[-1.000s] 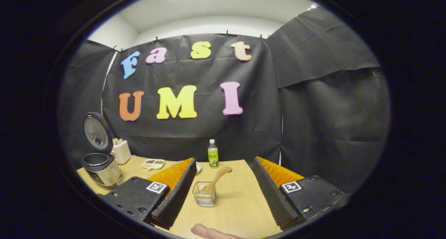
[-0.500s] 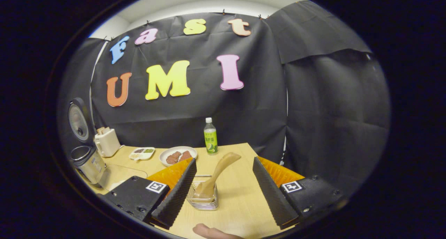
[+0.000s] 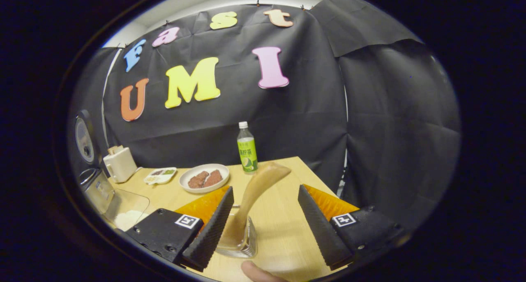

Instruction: Close the left gripper, press the button to open the rice cooker; take a wooden spoon from the chopstick holder with the right hand, scoop a spoonful of rice and pour it into the rice cooker, then put the wooden spoon back into the chopstick holder.

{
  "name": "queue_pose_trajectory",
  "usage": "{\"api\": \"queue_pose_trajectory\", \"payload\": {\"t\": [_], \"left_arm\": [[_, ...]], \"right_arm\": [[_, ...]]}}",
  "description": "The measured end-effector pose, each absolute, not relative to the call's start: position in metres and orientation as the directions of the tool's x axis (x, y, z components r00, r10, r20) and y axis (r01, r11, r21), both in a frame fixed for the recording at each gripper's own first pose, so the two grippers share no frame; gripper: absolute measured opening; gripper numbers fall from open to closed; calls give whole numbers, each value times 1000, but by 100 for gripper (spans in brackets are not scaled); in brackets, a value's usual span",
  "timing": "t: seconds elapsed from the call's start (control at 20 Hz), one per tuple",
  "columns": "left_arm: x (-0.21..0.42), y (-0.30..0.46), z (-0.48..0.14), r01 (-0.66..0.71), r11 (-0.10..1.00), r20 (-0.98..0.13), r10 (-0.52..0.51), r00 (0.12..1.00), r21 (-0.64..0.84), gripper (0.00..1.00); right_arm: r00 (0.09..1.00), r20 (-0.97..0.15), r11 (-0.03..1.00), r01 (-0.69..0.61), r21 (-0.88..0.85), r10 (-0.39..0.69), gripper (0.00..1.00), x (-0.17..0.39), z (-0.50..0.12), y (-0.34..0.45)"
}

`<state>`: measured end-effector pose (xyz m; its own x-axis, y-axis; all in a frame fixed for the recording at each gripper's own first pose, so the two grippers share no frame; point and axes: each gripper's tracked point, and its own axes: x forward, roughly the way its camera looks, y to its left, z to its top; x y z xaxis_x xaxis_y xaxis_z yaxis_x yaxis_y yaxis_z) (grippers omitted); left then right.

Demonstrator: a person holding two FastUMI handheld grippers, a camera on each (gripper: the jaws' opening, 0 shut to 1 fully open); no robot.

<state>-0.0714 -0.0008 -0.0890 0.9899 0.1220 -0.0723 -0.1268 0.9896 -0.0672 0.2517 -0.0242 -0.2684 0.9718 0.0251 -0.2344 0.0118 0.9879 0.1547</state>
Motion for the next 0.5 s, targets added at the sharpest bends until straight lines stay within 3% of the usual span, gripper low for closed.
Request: {"api": "queue_pose_trajectory", "payload": {"t": [0.1, 0.15, 0.2, 0.25, 0.3, 0.35, 0.4, 0.5], "left_arm": [[-72, -7, -86, -113, 992, -63, 110, 992, -54, 94], [-72, -11, -85, -100, 994, -54, 98, 994, -45, 94], [-73, -15, -82, -89, 995, -46, 88, 995, -38, 94], [-75, -18, -81, -80, 996, -41, 78, 996, -31, 94], [-76, -21, -80, -69, 997, -38, 68, 997, -20, 94], [-79, -22, -78, -61, 998, -34, 61, 998, -8, 94], [-81, -23, -76, -56, 998, -28, 56, 998, 5, 94], [-86, -24, -68, -51, 998, -7, 51, 999, 30, 94]], "right_arm": [[958, -281, 981, -3, 192, 58, 99, 261, -279, -15], [944, -324, 978, 5, 210, 64, 97, 263, -289, -12], [931, -356, 970, 11, 242, 79, 88, 265, -295, -9], [921, -374, 962, -5, 273, 111, 90, 265, -297, -1], [919, -368, 955, -26, 296, 139, 78, 267, -294, 4], [924, -353, 953, -39, 300, 148, 72, 268, -289, 6], [930, -343, 957, -28, 288, 130, 51, 267, -286, 0], [937, -311, 951, -60, 305, 159, 21, 269, -277, 10]]}}
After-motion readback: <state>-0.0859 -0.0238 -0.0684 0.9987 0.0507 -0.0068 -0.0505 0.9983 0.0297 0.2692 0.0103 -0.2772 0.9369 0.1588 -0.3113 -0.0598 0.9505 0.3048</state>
